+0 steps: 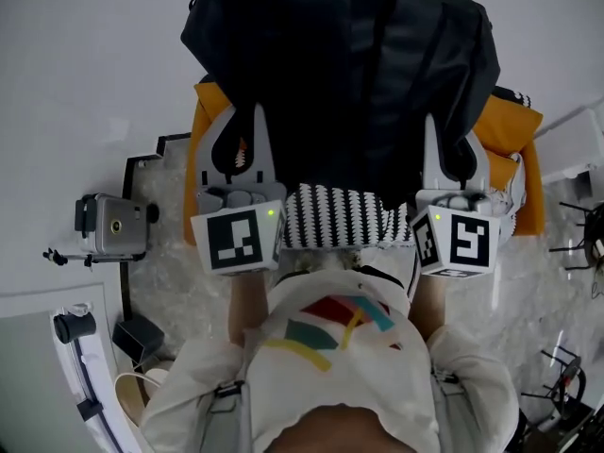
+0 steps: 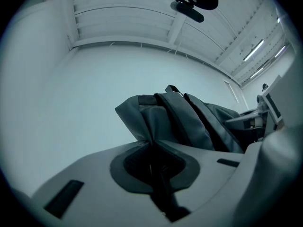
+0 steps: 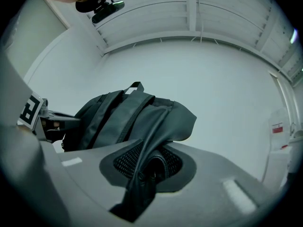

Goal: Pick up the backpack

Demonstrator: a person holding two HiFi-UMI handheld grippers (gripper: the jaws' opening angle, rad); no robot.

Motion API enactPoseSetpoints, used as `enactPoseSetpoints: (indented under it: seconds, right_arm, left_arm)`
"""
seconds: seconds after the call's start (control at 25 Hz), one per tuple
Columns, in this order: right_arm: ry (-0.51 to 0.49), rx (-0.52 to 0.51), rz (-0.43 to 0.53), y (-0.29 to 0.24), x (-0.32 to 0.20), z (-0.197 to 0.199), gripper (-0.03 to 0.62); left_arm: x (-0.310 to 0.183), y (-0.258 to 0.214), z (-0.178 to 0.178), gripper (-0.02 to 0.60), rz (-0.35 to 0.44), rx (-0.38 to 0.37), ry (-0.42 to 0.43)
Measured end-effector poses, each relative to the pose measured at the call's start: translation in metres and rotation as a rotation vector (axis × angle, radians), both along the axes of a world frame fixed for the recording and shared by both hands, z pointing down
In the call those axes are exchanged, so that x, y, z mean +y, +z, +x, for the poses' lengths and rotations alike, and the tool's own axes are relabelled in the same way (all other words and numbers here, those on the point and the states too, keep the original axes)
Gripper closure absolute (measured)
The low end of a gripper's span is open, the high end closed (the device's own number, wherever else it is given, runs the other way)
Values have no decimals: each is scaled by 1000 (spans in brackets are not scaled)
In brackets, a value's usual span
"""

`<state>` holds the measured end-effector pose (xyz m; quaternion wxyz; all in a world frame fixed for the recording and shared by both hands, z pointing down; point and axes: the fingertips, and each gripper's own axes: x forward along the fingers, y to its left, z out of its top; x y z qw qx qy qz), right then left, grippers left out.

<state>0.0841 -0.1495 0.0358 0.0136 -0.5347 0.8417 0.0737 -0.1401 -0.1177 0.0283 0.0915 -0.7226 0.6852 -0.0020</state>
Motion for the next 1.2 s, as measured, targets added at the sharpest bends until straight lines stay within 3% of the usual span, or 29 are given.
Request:
enactPoseSetpoints:
  seconds: [0.44,1.2]
  right_arm:
    - [-11,5,-5,12,17,-4,520]
    - [-8,4,20,7,19,-7,522]
  left_arm:
    - [22,5,-5,548,29,36,-46]
    - [25,-2,-7,548,46,28,-53]
